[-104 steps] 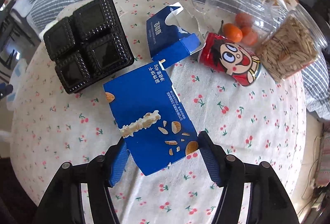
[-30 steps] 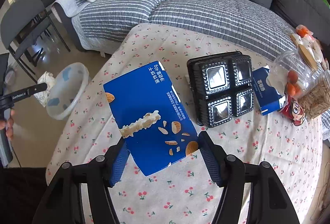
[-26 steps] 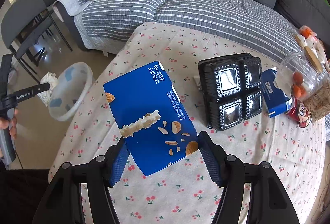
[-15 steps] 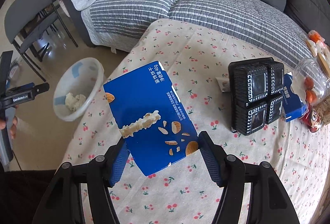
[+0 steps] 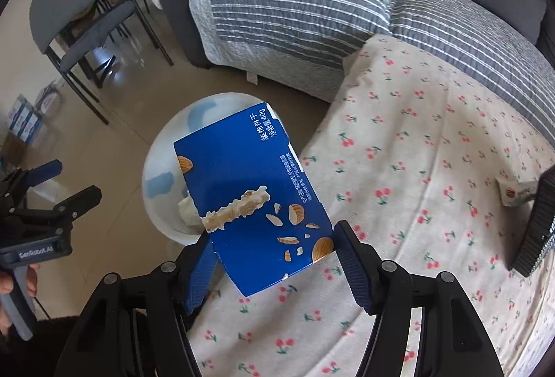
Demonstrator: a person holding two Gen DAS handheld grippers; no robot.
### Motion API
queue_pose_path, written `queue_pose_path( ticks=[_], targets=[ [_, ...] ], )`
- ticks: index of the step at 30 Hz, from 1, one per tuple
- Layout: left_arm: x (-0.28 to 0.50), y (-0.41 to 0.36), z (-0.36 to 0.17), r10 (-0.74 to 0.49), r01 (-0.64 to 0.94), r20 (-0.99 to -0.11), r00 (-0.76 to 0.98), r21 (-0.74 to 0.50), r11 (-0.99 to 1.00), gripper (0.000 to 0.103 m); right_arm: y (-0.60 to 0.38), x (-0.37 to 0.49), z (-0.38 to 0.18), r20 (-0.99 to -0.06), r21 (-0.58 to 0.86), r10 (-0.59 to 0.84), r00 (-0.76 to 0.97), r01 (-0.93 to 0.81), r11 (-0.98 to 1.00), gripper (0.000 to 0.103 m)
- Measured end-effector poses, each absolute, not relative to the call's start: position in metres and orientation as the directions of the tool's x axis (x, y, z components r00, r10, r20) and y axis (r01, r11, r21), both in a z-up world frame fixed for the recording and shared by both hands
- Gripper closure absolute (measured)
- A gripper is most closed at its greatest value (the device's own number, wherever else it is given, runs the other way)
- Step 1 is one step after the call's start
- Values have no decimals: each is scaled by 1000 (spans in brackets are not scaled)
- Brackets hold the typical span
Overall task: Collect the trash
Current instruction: 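Carry the blue biscuit box over the bin and drop it with the right gripper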
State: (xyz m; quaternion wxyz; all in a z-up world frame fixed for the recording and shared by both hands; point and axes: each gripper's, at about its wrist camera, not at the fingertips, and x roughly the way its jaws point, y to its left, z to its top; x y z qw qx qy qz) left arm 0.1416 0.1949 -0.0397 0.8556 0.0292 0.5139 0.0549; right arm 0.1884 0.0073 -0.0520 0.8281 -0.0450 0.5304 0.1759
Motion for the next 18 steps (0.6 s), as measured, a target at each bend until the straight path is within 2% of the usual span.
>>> queue_pose_path(
  ticks=[14,15,16,18],
  targets=[
    [141,204,-43,113,-69,-879,464,92,993,2,37,209,-66,-885,103,252,391,-363,926,35],
    [141,204,-42,112,-68,-879,464,91,993,2,37,209,-65,-885,110,259,386,-367,924,33],
    [140,204,-42,112,-68,-878,465,91,994,2,37,209,-64,-885,117,266,381,-371,921,25],
    [140,204,-42,113,-68,-878,465,92,993,2,35,206,-59,-878,115,270,395,-374,920,19]
  ],
)
